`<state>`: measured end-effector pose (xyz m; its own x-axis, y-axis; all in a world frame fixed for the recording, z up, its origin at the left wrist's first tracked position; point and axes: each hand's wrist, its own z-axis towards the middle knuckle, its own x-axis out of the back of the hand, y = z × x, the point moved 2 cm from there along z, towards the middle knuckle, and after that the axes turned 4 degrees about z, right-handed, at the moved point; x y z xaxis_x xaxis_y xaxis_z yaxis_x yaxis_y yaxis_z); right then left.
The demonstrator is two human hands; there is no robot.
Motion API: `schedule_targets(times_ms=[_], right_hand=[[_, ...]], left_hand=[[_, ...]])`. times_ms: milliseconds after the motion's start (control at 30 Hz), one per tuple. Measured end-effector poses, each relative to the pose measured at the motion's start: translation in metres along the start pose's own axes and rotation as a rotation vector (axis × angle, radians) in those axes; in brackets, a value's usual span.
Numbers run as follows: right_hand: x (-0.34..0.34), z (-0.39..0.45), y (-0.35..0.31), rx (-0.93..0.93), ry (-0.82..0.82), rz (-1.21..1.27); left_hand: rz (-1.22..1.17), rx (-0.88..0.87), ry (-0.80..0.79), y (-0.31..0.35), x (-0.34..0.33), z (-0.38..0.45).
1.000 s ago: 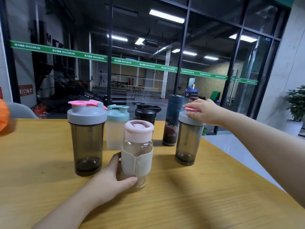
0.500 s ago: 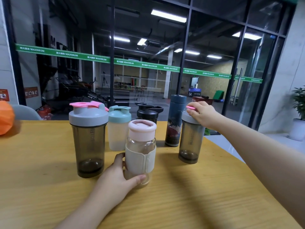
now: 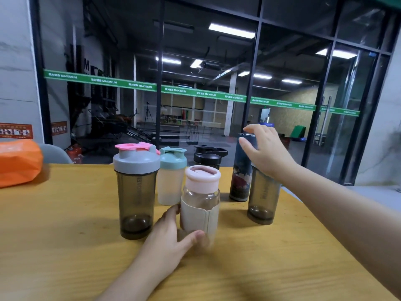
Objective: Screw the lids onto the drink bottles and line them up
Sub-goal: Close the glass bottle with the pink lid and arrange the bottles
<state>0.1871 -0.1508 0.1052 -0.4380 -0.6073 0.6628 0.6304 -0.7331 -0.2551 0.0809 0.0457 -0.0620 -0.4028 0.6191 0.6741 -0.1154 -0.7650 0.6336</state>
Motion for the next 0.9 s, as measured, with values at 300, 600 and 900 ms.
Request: schedule_targets(times_ms=[300, 600, 900], right_hand=[[-0.024, 0.011, -0.133, 0.441, -0.227, -0.061], [-0.053, 0.033, -0.167, 0.468, -0.482, -0.049], [-0.084, 0.034, -0.163, 0.393, -0.683, 0.122]], left_hand=[[-0.088, 0.05, -0.077, -0.003, 0.007, -0.001], [-0.095, 0.057, -0.164, -0.006, 0.011, -0.002], [-0.025, 0.02, -0.166, -0.008, 0.011, -0.001]])
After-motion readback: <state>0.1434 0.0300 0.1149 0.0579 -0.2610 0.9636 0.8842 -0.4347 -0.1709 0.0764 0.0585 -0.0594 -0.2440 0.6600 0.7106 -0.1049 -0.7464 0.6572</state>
